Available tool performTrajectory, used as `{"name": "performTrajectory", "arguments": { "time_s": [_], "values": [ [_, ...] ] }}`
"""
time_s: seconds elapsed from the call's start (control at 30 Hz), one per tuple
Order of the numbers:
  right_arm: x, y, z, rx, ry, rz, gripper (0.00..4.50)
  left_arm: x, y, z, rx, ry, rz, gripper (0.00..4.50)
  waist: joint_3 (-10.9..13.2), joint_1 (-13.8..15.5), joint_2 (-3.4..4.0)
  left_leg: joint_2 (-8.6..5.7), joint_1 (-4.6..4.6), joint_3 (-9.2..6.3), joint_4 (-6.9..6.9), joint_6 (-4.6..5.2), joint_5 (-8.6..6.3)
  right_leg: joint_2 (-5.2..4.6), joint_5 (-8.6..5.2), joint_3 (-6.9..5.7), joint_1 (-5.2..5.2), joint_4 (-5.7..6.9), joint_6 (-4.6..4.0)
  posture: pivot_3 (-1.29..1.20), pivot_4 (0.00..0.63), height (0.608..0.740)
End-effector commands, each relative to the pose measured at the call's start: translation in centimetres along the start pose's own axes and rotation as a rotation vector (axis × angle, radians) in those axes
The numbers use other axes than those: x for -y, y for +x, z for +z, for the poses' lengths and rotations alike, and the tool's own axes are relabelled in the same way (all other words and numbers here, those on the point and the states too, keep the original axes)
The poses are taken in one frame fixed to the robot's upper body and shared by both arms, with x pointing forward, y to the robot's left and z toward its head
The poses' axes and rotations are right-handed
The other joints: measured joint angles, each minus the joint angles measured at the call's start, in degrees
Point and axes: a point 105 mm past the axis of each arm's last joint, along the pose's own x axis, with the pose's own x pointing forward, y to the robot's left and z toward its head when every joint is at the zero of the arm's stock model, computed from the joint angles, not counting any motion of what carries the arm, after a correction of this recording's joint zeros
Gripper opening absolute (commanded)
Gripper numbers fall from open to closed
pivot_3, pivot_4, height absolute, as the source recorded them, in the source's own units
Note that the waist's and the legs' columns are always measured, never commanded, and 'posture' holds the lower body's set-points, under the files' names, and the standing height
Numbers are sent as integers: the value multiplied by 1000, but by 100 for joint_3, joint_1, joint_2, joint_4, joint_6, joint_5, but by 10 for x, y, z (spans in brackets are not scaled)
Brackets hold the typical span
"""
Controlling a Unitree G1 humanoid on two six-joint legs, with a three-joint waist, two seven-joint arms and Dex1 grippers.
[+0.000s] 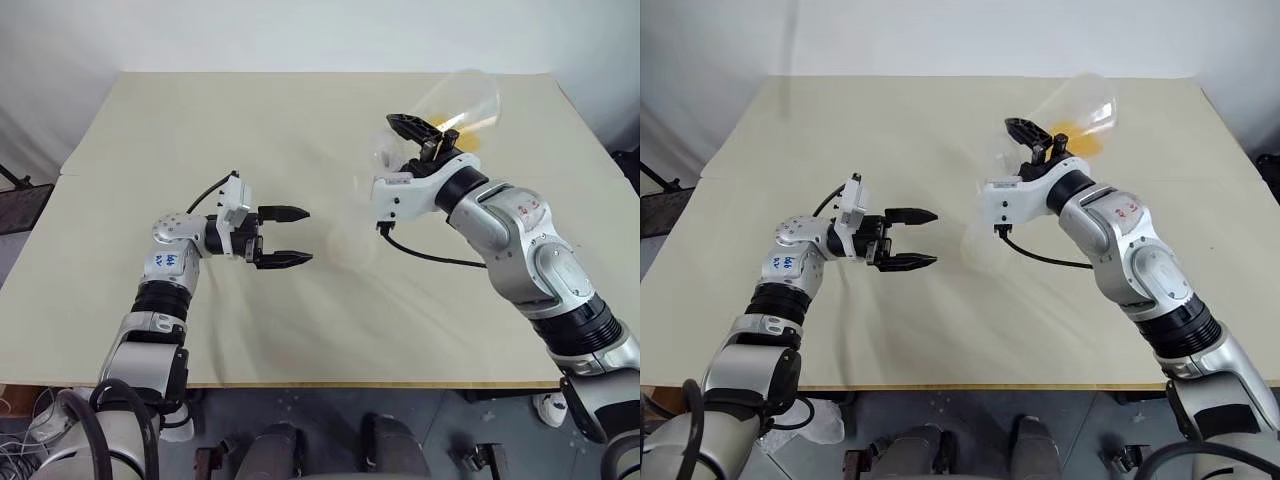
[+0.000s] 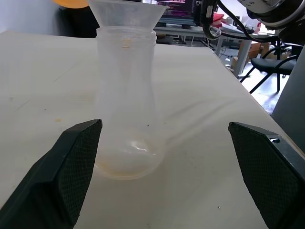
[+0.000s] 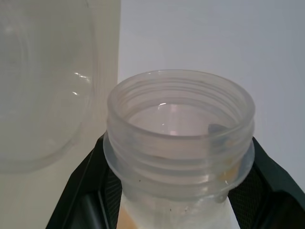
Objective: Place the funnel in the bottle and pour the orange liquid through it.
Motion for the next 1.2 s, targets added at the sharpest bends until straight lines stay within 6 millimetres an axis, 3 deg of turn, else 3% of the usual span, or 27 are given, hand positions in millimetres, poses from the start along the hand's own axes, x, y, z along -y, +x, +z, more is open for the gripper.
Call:
{"name": "performTrajectory", "arguments": {
  "time_s": [0.03, 1.2],
  "values": [
    [27, -3, -1, 14, -80, -92, 2458, -4, 0, 9, 12, 38, 6, 4500, 0, 0, 0, 0, 0, 0, 0, 0, 0, 0, 0, 0, 0, 0, 0, 0, 150, 740],
    [28, -5, -11, 66, -311, -101, 2458, -9, -4, 13, 16, 46, 30, 4500, 0, -2, 0, 1, 0, 1, -1, 0, 0, 0, 0, 0, 0, 0, 0, 0, 150, 740]
  ]
}}
